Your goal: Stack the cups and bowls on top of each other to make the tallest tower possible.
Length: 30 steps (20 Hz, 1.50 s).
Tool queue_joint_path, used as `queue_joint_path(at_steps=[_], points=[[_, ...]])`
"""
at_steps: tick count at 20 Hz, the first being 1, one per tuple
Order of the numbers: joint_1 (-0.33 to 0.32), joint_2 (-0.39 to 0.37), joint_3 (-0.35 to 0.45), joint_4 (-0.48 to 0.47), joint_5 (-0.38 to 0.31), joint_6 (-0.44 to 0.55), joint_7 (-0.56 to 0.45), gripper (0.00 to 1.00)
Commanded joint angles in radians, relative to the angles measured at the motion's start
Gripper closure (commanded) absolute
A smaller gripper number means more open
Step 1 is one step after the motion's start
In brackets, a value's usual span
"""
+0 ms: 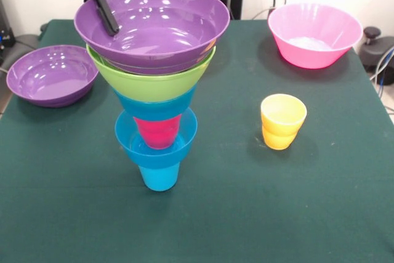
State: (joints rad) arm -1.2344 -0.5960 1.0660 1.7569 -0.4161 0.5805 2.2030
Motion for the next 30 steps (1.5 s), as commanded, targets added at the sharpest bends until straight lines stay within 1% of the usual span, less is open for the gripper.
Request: queue_joint_path(at_steps=[1,15,27,30], points=[[0.029,0.028,-0.02,-0.031,-0.053,0.096,-0.234,1.0],[0.032,0.01,-0.019,0.021,-0.061,0.045,-0.184,1.0],[0.021,0.018,-0.015,0.019,-0.062,0.059,-0.204,1.0],[0.028,0.023,-0.02,0.004,-0.061,0.067,-0.209,1.0]])
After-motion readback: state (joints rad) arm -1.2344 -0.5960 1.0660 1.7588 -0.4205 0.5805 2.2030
